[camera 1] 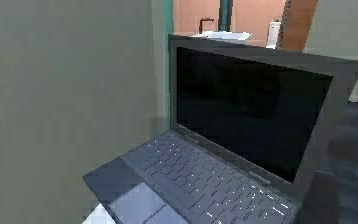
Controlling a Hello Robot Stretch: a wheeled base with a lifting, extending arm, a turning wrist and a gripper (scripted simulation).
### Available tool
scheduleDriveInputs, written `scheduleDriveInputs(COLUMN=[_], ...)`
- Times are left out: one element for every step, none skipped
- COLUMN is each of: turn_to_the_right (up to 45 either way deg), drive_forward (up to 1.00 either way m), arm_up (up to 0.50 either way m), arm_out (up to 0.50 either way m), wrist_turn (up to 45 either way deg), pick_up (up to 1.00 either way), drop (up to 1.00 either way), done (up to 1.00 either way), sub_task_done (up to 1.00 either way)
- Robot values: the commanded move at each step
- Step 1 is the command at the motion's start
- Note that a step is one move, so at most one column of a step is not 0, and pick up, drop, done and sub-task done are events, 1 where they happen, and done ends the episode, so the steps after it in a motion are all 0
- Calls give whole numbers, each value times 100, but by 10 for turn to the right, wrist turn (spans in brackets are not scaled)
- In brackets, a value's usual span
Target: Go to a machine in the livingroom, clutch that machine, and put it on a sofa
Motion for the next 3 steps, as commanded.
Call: scheduleDriveInputs(turn_to_the_right=[0, 120, 0], drive_forward=[90, 0, 25], arm_up=[0, 0, 0], arm_out=[0, 0, 0], wrist_turn=[0, 0, 0], pick_up=[0, 0, 0], drop=[0, 0, 0], done=[0, 0, 0], sub_task_done=[0, 0, 0])
